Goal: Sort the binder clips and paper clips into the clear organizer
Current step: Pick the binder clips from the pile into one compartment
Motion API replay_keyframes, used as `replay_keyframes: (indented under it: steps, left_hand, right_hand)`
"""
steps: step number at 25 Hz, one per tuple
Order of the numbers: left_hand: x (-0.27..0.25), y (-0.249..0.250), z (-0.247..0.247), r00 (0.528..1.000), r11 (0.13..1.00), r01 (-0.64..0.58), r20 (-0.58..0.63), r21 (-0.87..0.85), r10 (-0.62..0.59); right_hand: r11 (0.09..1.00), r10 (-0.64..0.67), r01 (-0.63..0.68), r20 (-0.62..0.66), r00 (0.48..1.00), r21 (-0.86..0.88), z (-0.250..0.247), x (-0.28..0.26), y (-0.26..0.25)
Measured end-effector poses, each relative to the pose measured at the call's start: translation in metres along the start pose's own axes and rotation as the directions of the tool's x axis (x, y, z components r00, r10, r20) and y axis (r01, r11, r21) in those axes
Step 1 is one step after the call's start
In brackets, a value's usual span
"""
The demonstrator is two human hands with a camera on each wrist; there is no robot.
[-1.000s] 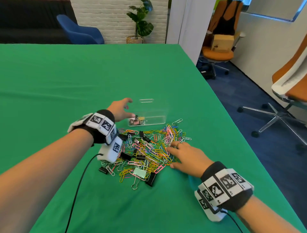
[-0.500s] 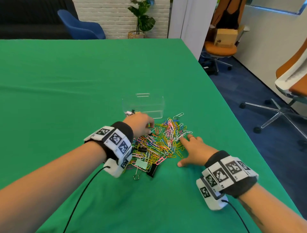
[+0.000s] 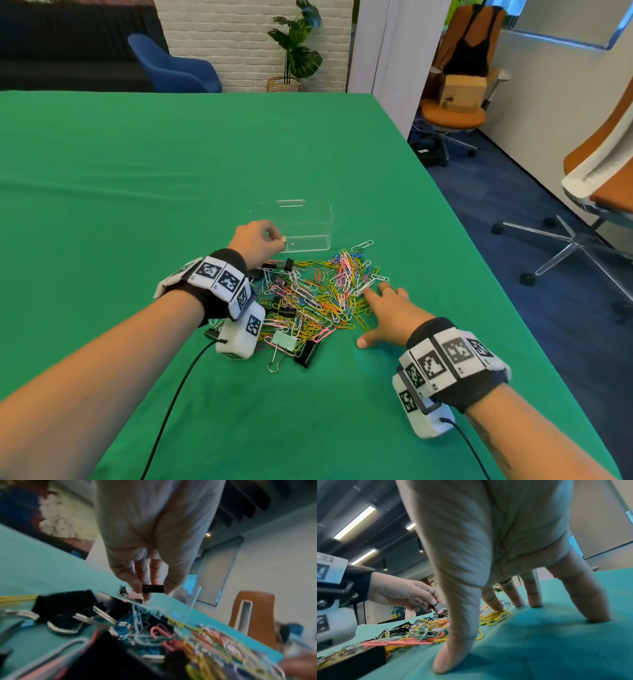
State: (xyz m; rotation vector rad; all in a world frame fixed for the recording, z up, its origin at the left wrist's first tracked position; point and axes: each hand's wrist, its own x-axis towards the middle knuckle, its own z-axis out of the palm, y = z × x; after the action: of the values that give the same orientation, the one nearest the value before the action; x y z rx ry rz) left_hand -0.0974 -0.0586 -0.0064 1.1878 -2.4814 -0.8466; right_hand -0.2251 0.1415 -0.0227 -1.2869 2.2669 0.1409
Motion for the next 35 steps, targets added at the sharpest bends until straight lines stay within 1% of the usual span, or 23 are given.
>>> replay_keyframes:
  steps: [1, 2, 4, 6, 7, 9, 11, 14, 17, 18, 21, 22, 23, 24, 26, 27, 29, 30, 32, 35]
  left_hand:
    - [0.000, -0.004, 0.000, 1.000, 0.999, 0.022, 0.013, 0.027, -0.022]
    - [0.000, -0.007, 0.003, 0.998, 0.996, 0.008, 0.061, 0.084, -0.013]
    - [0.002, -0.006, 0.015, 0.984, 0.977, -0.073, 0.176, 0.201, 0.037]
    - [0.006, -0.001, 0.022, 0.967, 0.956, -0.135, 0.247, 0.261, 0.069]
    - [0.009, 0.001, 0.025, 0.958, 0.933, -0.181, 0.272, 0.312, 0.095]
    - [0.012, 0.007, 0.026, 0.935, 0.852, -0.269, 0.334, 0.449, 0.119]
    - [0.012, 0.010, 0.027, 0.916, 0.791, -0.323, 0.382, 0.519, 0.123]
    - [0.011, 0.011, 0.021, 0.903, 0.791, -0.354, 0.403, 0.499, 0.150]
    - [0.006, 0.015, 0.009, 0.910, 0.817, -0.353, 0.369, 0.456, 0.188]
    - [0.004, 0.017, 0.001, 0.908, 0.835, -0.347, 0.376, 0.428, 0.185]
    - [0.005, 0.020, -0.035, 0.887, 0.904, -0.274, 0.450, 0.328, 0.105]
    - [0.008, 0.021, -0.048, 0.890, 0.920, -0.253, 0.446, 0.300, 0.099]
    - [0.013, 0.022, -0.059, 0.905, 0.930, -0.242, 0.410, 0.278, 0.113]
    - [0.019, 0.024, -0.066, 0.929, 0.931, -0.242, 0.342, 0.273, 0.141]
    - [0.030, 0.026, -0.067, 0.958, 0.909, -0.257, 0.209, 0.327, 0.196]
    - [0.034, 0.024, -0.062, 0.961, 0.890, -0.263, 0.179, 0.373, 0.209]
    - [0.038, 0.019, -0.048, 0.968, 0.857, -0.247, 0.164, 0.453, 0.193]
    - [0.039, 0.015, -0.042, 0.972, 0.855, -0.231, 0.149, 0.465, 0.181]
    - [0.042, 0.010, -0.039, 0.977, 0.868, -0.210, 0.116, 0.451, 0.177]
    - [0.044, 0.005, -0.046, 0.979, 0.888, -0.203, 0.094, 0.413, 0.180]
  right_hand:
    - [1.000, -0.002, 0.002, -0.001, 1.000, 0.000, 0.000, 0.000, 0.000]
    - [1.000, -0.004, 0.004, -0.001, 1.000, -0.002, -0.001, 0.000, 0.000]
    - [1.000, -0.004, 0.004, 0.001, 1.000, 0.002, -0.001, 0.001, 0.000]
    - [1.000, -0.002, 0.002, 0.009, 1.000, 0.010, -0.001, 0.001, 0.000]
    - [1.000, -0.001, 0.001, 0.011, 1.000, 0.011, 0.000, 0.001, 0.000]
    - [1.000, -0.002, 0.002, 0.011, 1.000, 0.014, 0.001, 0.001, 0.000]
    - [1.000, -0.001, 0.001, 0.011, 1.000, 0.017, 0.001, 0.002, 0.000]
    - [1.000, -0.003, 0.003, 0.015, 1.000, 0.016, 0.000, 0.002, 0.001]
    - [1.000, -0.003, 0.003, 0.017, 1.000, 0.021, 0.001, 0.002, 0.001]
    - [1.000, -0.003, 0.003, 0.018, 1.000, 0.020, 0.002, 0.001, 0.002]
    - [1.000, -0.007, 0.007, 0.018, 1.000, 0.015, 0.001, 0.002, 0.002]
    - [1.000, -0.010, 0.010, 0.018, 1.000, 0.017, 0.001, 0.002, 0.002]
    - [1.000, -0.013, 0.013, 0.017, 1.000, 0.019, 0.001, 0.002, 0.002]
    - [1.000, -0.016, 0.015, 0.014, 1.000, 0.024, 0.000, 0.001, 0.002]
    - [0.999, -0.020, 0.019, 0.008, 1.000, 0.030, 0.001, 0.001, 0.003]
    - [0.999, -0.020, 0.019, 0.004, 1.000, 0.032, 0.002, 0.000, 0.003]
    - [0.999, -0.015, 0.015, 0.000, 1.000, 0.039, 0.004, 0.000, 0.003]
    - [0.999, -0.013, 0.013, 0.000, 1.000, 0.041, 0.004, 0.000, 0.004]
    - [0.999, -0.013, 0.013, 0.000, 1.000, 0.043, 0.004, 0.001, 0.004]
    - [0.999, -0.017, 0.017, 0.003, 1.000, 0.046, 0.004, 0.003, 0.005]
